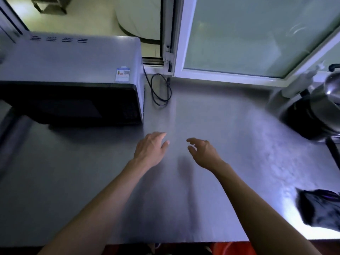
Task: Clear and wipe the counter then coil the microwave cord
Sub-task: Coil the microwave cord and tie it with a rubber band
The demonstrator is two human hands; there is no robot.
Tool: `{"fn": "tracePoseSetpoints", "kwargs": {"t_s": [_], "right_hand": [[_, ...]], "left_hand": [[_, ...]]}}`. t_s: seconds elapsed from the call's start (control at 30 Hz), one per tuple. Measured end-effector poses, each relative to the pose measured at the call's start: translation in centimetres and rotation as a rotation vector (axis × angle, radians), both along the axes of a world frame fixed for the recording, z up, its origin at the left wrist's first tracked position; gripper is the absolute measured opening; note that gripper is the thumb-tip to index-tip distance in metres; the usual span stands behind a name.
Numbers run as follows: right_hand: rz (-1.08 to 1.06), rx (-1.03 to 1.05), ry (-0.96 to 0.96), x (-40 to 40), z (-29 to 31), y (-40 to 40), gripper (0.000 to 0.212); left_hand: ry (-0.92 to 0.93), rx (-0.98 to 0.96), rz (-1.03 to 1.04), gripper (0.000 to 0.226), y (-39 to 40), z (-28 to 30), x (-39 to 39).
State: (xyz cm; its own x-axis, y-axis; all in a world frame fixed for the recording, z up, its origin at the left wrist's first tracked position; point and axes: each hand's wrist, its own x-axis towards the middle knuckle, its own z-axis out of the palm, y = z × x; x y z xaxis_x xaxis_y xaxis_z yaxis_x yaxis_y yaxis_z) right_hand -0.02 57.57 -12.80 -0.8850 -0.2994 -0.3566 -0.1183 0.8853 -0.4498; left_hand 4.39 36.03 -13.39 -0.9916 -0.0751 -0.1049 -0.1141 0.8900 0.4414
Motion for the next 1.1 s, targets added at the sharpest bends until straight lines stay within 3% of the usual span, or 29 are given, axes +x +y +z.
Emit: {"fn": "tracePoseSetpoints", "kwargs": {"t_s": [0.37, 0.7, 1.0, 1.1], "right_hand": [[-0.066, -0.205, 0.028, -7.2, -2.2, -3.1, 0.032], [-0.048, -0.304, -0.020, -16.3, -5.0, -4.9, 0.034], [-0.129, -0.404, -0.018, -24.1, -9.0, -9.1, 0.042], [-0.163, -0.433, -0.034, -25.4, -9.9, -10.5, 0.044]], "left_hand": [[0.017, 0.072, 0.003, 0.053, -1.5, -1.6, -6.5], [-0.126, 0.166, 0.161, 0.061, -1.4, -5.1, -13.9], [-0.029, 0.478, 0.555, 0.068, -3.2, -8.3, -22.5], [-0.030, 0.564, 0.597, 0.066, -4.0, -9.4, -24.4]]}}
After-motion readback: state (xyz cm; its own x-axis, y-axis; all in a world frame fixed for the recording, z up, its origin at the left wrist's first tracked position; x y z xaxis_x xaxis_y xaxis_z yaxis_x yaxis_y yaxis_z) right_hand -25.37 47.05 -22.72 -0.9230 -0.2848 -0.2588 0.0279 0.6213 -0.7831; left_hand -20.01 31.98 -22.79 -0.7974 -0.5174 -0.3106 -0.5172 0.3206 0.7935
